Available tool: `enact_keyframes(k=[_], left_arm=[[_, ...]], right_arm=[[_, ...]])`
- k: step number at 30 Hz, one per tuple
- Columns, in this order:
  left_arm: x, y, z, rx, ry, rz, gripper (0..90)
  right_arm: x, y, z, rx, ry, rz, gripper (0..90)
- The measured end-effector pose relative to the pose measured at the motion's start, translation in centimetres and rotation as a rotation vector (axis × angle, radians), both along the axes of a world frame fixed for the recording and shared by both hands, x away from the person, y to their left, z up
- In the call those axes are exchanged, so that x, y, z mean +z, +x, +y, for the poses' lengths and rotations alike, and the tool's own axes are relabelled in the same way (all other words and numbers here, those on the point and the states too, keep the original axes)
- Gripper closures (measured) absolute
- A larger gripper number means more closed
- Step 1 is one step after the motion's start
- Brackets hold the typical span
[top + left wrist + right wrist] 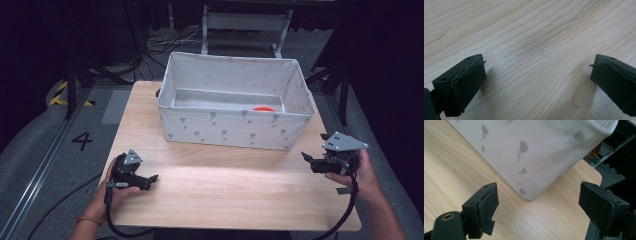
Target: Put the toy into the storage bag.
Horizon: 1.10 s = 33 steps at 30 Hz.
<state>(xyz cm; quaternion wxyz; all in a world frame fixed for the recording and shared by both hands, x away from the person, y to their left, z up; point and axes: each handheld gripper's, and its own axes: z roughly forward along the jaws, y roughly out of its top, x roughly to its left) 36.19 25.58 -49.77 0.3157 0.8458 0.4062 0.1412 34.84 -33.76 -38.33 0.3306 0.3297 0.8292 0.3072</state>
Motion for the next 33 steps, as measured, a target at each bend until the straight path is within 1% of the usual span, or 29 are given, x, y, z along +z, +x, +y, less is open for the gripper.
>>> enact_keyframes(k=[1,3,4,5,6,7,9,10,12,15,16,17,20,22,23,24,25,28,30,31,33], left_arm=[[0.0,0.0,0.0,0.0,0.0,0.0,0.2],[0.0,0.0,0.0,0.0,-0.001,0.0,0.2],[0.0,0.0,0.0,0.0,-0.001,0.0,0.2],[0.0,0.0,0.0,0.001,-0.001,0.0,0.2],[0.0,0.0,0.0,0.001,-0.001,0.0,0.2],[0.0,0.0,0.0,0.001,-0.002,0.001,0.2],[0.0,0.0,0.0,0.0,0.0,0.0,0.2],[0.0,0.0,0.0,0.001,-0.001,0.0,0.2],[0.0,0.0,0.0,0.001,-0.002,0.001,0.2],[0.0,0.0,0.0,0.0,0.0,0.0,0.2],[0.0,0.0,0.0,0.001,-0.002,0.001,0.2],[0.0,0.0,0.0,0.001,-0.002,0.001,0.2],[0.0,0.0,0.0,0.001,-0.002,0.001,0.2],[0.0,0.0,0.0,0.001,-0.001,0.0,0.2],[0.0,0.0,0.0,0.001,-0.002,0.0,0.2],[0.0,0.0,0.0,0.002,0.0,-0.001,0.2],[0.0,0.0,0.0,0.003,0.0,-0.001,0.2],[0.0,-0.1,0.0,0.007,-0.003,0.004,0.2],[0.0,-0.1,0.0,0.009,0.0,-0.001,0.2],[0.0,-0.1,0.0,0.009,0.001,-0.002,0.3],[0.0,-0.1,0.0,0.008,0.001,-0.002,0.3]], right_arm=[[0.0,0.0,0.0,0.0,0.0,0.0,16.8],[-1.0,-0.1,-0.2,0.003,0.005,0.016,17.0],[-1.0,-0.1,-0.2,0.003,0.005,0.016,17.0],[-1.9,-0.2,-0.5,0.002,0.005,0.034,17.5],[-2.5,-0.2,-0.6,-0.004,0.009,0.052,17.7],[-2.8,-0.3,-0.8,-0.007,0.005,0.058,17.7],[-3.5,-0.4,-1.2,-0.011,0.028,0.06,18.4],[-3.9,-0.5,-1.5,-0.021,0.037,0.069,18.5],[-4.8,-0.8,-2.0,-0.052,0.057,0.072,20.5],[-5.8,-1.2,-2.7,-0.072,0.082,0.088,20.9],[-6.2,-1.4,-2.9,-0.077,0.082,0.097,20.9],[-6.2,-1.4,-2.9,-0.077,0.082,0.097,20.9],[-7.5,-1.9,-3.4,-0.081,0.097,0.135,20.9],[-8.6,-2.2,-3.7,-0.09,0.109,0.168,21.9],[-9.1,-2.3,-3.8,-0.095,0.104,0.185,21.9],[-9.5,-2.4,-3.9,-0.115,0.088,0.199,21.9],[-10.1,-2.5,-4.0,-0.122,0.087,0.21,22.0],[-10.9,-2.9,-4.5,-0.127,0.132,0.229,22.0],[-11.3,-3.2,-4.8,-0.131,0.18,0.231,22.2],[-11.4,-3.3,-5.0,-0.133,0.211,0.245,22.0],[-11.7,-3.3,-5.4,-0.14,0.254,0.256,21.6]])
